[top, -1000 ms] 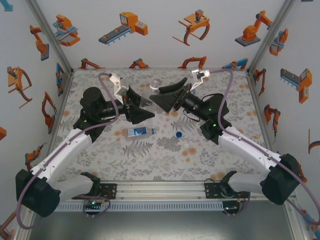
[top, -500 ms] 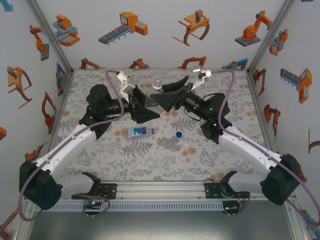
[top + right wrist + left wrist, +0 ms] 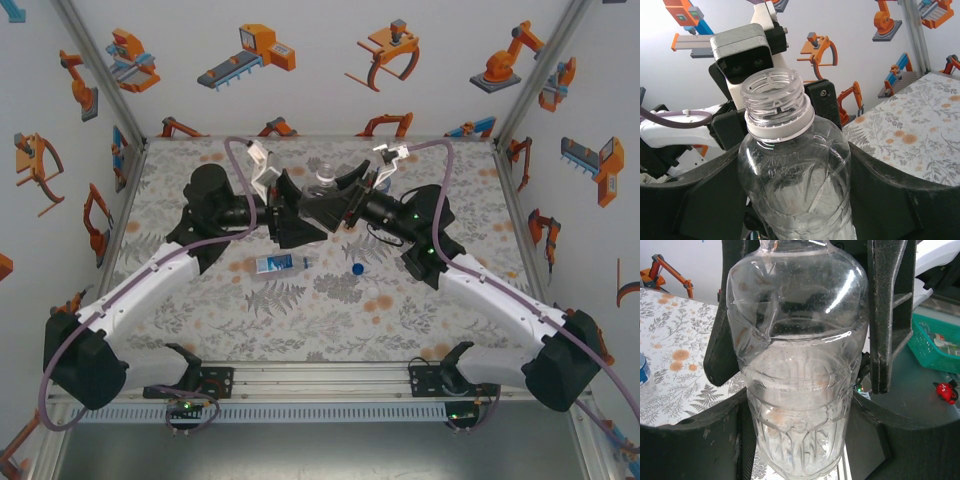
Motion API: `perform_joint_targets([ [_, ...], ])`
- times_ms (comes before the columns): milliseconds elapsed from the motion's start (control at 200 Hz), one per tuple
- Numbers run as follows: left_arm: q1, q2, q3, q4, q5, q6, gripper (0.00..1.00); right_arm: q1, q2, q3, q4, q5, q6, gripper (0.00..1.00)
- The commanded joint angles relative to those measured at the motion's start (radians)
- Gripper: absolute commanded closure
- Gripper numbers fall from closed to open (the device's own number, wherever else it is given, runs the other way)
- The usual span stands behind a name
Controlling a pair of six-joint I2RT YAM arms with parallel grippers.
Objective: Screw on the bottle caps
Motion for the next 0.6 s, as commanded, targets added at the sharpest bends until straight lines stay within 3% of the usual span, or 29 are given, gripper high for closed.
perform_joint_targets([
  [0,-0.018,0.023,0.05,-0.002,0.014,-0.02,0.37,0.006,-0.023,0.037,-0.005,-0.025,-0.029,0.51],
  [275,-0.045,0.059,0.082,-0.014,0.035,-0.016,0.35,0.006,-0.03,0.034,-0.01,-0.014,-0.038,0.54],
  [596,-0.049,0.048,0.074,-0.035,0.025,0.014,0.53,0.006,-0.055,0.032,-0.052,0.013,-0.066,0.54],
])
